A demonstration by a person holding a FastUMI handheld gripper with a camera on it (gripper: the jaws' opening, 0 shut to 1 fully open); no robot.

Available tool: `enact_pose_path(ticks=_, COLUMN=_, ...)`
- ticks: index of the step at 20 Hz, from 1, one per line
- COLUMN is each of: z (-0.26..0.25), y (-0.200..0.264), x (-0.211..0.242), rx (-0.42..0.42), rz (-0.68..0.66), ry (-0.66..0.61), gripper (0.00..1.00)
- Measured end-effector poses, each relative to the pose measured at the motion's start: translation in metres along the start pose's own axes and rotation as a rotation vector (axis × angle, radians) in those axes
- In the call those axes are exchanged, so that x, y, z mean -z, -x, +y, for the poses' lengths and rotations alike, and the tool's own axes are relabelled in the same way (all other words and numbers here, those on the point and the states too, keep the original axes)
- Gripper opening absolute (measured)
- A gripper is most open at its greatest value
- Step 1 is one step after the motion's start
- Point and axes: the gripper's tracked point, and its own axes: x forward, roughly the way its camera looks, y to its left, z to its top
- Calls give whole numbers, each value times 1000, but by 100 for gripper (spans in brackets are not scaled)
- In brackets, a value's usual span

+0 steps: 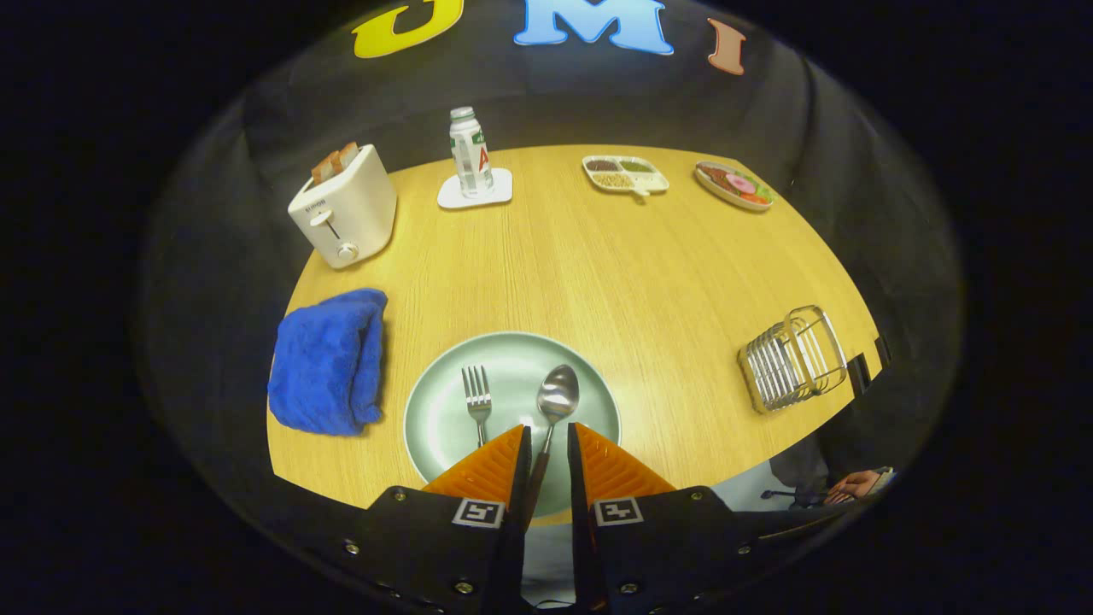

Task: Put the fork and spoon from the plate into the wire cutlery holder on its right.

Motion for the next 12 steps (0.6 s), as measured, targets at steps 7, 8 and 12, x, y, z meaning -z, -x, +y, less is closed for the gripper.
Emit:
enact_pose_path(ticks=7, z=7, y=-38, x=42, rx=22, rz=158, ry=20, gripper=24)
enact_pose_path(ticks=8, z=8, y=-41, x=44, rx=27, rz=170, ry=19, gripper=24)
enact_pose_path(ticks=12, z=8, y=-56, x=56, rx=32, rz=212, ry=13, gripper=24)
